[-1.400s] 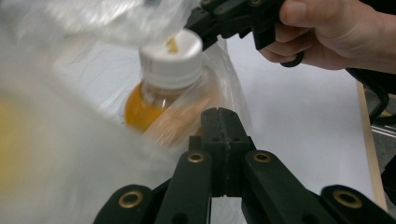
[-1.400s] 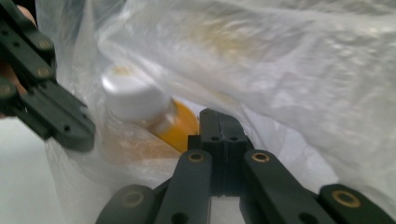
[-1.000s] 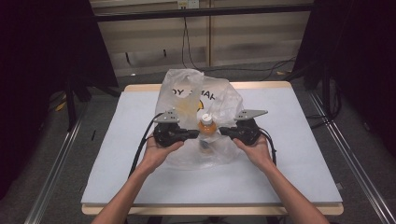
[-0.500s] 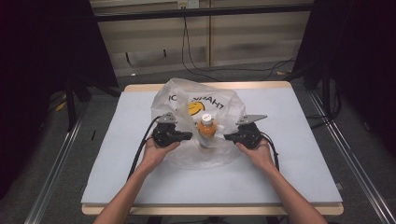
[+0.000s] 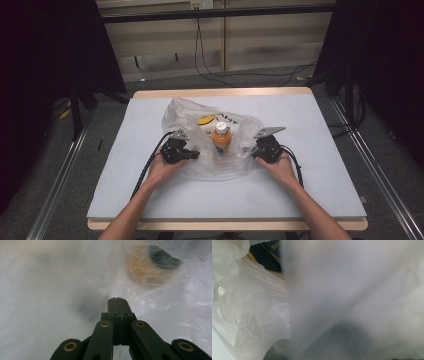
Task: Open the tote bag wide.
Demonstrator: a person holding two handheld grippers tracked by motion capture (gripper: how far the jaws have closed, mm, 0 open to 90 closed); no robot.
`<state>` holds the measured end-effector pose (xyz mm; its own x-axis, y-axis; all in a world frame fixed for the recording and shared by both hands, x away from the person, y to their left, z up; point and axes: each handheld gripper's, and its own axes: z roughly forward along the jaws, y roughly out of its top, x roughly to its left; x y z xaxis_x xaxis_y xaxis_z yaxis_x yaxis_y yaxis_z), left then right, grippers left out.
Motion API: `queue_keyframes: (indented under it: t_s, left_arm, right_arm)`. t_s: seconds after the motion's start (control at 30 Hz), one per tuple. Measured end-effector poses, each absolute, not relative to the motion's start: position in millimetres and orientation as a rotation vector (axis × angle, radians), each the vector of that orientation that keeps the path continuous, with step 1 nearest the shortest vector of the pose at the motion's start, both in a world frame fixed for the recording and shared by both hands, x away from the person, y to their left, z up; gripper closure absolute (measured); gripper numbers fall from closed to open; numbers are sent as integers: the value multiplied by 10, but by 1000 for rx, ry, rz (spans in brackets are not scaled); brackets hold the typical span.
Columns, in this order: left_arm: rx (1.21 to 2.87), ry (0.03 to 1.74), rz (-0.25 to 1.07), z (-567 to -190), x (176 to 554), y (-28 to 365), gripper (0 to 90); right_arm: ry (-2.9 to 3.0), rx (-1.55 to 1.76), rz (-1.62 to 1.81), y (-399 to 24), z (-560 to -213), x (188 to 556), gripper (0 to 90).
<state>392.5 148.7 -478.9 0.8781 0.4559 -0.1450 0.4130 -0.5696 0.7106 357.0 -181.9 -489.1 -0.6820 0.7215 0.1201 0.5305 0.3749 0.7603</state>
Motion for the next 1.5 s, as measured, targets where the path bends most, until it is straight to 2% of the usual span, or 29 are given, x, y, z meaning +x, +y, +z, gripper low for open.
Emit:
queue_keyframes:
  t_s: [0.3, 0.57, 0.8, 1.0, 1.13, 1.33, 1.5]
  left_arm:
    - [2077, 508, 84, -4375, 3555, 1696, 900]
    - [1962, 509, 144, -4132, 3475, 1980, 900]
    - [1868, 494, 193, -3842, 3428, 2187, 900]
    - [1783, 447, 227, -3482, 3510, 2148, 900]
    - [1784, 399, 252, -3289, 3575, 1896, 900]
    - [1846, 482, 263, -3457, 3898, 1716, 900]
    - [1936, 532, 245, -3702, 4131, 1592, 900]
  right_arm:
    - [2318, 1031, 1391, -1954, -4511, 3213, 900]
    - [2258, 1017, 1431, -2180, -4309, 2971, 900]
    - [2198, 996, 1461, -2316, -4090, 2924, 900]
    - [2157, 956, 1513, -2182, -3880, 3083, 900]
    - [2157, 876, 1552, -1912, -3653, 3302, 900]
    - [2200, 849, 1542, -1673, -3657, 3506, 900]
    - [2265, 880, 1457, -1590, -3849, 3654, 900]
